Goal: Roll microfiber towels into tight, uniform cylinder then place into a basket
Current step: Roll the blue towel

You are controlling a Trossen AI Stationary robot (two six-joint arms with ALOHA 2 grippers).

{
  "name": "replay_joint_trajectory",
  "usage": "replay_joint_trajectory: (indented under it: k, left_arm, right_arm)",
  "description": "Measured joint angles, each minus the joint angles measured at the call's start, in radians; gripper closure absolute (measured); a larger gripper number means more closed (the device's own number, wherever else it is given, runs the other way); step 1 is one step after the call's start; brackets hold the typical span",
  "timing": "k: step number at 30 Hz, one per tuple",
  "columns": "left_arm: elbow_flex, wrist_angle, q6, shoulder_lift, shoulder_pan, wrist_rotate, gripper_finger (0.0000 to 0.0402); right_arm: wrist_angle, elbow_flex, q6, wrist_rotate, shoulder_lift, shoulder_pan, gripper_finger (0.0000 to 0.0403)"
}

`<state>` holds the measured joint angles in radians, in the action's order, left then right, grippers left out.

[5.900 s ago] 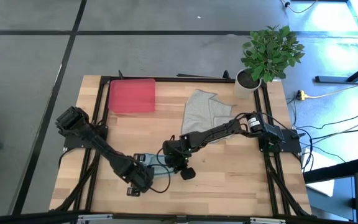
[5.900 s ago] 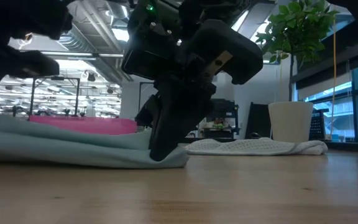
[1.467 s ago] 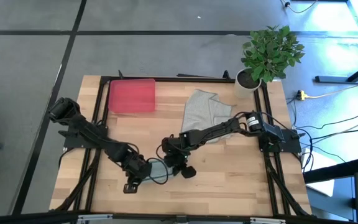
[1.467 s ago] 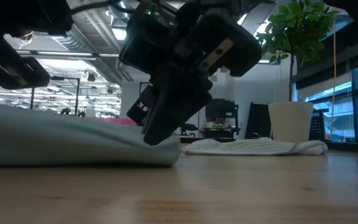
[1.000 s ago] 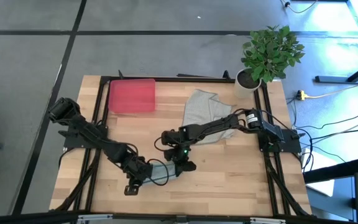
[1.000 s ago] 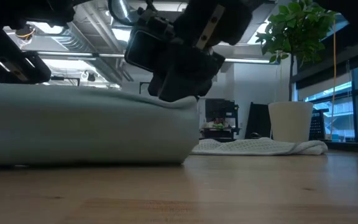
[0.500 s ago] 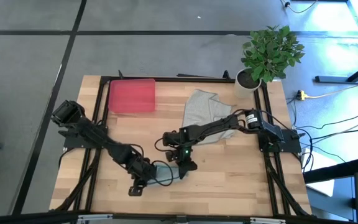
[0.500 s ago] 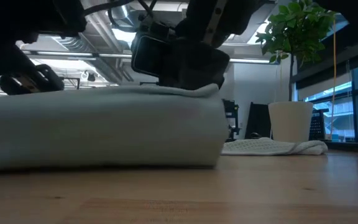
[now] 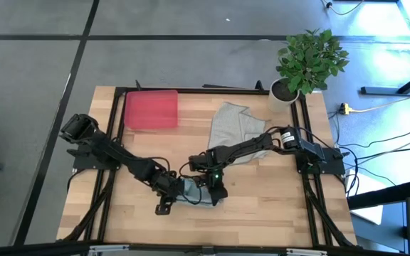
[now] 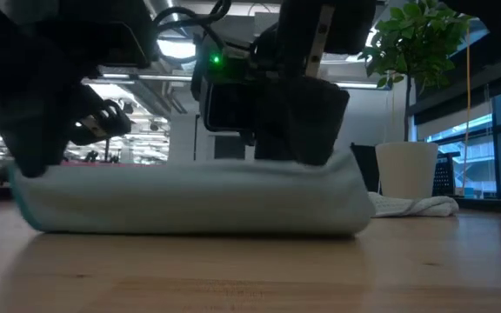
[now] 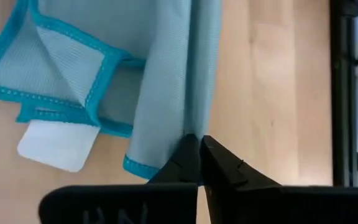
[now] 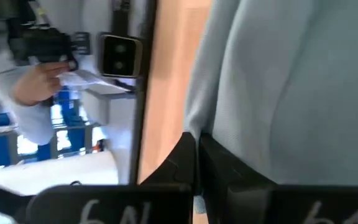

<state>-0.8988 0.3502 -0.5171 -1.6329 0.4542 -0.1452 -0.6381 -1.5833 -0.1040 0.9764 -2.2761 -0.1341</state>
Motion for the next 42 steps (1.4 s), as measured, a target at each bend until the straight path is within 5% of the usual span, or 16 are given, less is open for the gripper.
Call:
replay_joint_trajectory:
  k: [8, 19, 25, 30, 42]
  left_arm:
    - [-0.003, -0.021, -0.063, -0.001, 0.023, -0.151, 0.0401]
    - [-0.003, -0.139, -0.187, -0.001, 0.088, -0.189, 0.0401]
    - [0.005, -0.110, -0.183, -0.005, 0.101, -0.271, 0.0401]
    - [0.018, -0.113, -0.138, -0.040, 0.094, -0.212, 0.0401]
    - [0.015, -0.080, -0.073, -0.024, 0.117, -0.068, 0.0401]
  right_arm:
    - [0.005, -0.004, 0.034, -0.055, 0.000, -0.005, 0.0393]
    - [0.007, -0.005, 0.117, -0.019, 0.001, -0.043, 0.0393]
    - [-0.125, 0.004, 0.255, 0.144, -0.005, -0.064, 0.0393]
    - [-0.141, 0.001, 0.266, -0.038, -0.001, -0.076, 0.0393]
    - [-0.080, 0.000, 0.264, -0.196, 0.000, -0.073, 0.0393]
